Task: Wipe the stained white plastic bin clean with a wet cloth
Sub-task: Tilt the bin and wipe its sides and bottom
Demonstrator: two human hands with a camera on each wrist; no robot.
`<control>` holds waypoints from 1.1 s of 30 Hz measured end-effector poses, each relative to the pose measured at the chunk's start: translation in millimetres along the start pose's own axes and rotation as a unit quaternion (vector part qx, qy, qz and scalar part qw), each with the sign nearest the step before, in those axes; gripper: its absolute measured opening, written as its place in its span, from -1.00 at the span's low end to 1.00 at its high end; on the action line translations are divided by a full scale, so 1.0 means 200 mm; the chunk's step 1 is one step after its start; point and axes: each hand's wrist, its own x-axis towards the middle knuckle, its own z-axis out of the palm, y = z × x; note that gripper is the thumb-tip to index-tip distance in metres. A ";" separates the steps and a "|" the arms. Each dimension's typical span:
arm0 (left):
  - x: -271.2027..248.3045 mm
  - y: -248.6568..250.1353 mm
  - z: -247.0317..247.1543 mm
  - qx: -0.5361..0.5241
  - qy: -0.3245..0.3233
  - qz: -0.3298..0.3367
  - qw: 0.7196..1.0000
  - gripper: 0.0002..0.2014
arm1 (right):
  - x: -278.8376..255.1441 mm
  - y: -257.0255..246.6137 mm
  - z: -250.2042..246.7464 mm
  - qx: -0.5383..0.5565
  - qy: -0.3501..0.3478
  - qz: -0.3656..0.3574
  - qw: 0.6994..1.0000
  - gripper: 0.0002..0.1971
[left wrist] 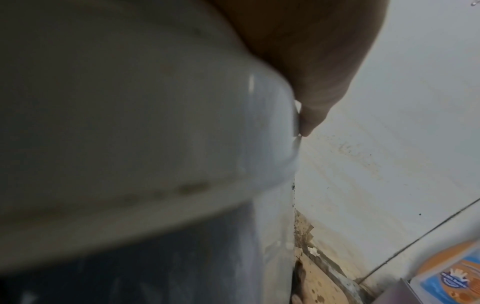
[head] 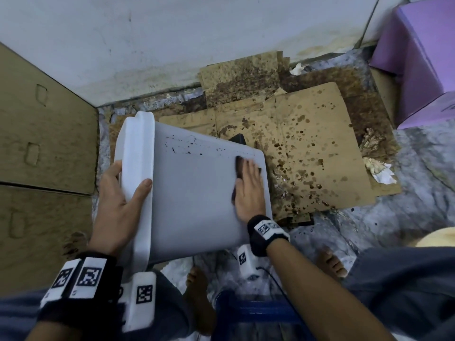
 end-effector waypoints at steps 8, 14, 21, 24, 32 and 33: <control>0.03 -0.02 0.01 -0.005 0.007 0.008 1.000 -0.18 | 0.07 0.05 -0.04 0.054 0.005 0.115 0.992 -0.46; 0.02 0.00 0.00 -0.017 0.006 -0.005 1.000 -0.23 | -0.14 -0.08 0.03 0.038 -0.008 -0.082 0.996 -0.45; 0.00 -0.02 0.00 -0.021 0.004 0.001 1.000 -0.27 | -0.09 0.20 -0.01 0.015 0.004 0.047 0.999 -0.39; 0.00 -0.05 -0.01 -0.023 0.007 0.003 1.000 -0.24 | -0.12 0.23 0.00 0.044 0.022 0.100 0.994 -0.40; 0.01 -0.07 -0.02 -0.017 -0.004 0.003 1.000 -0.21 | -0.24 0.47 -0.06 0.194 0.104 0.348 0.911 -0.56; 0.01 -0.07 -0.02 -0.016 -0.003 0.001 1.000 -0.19 | -0.22 0.48 -0.08 0.214 0.126 0.360 0.899 -0.57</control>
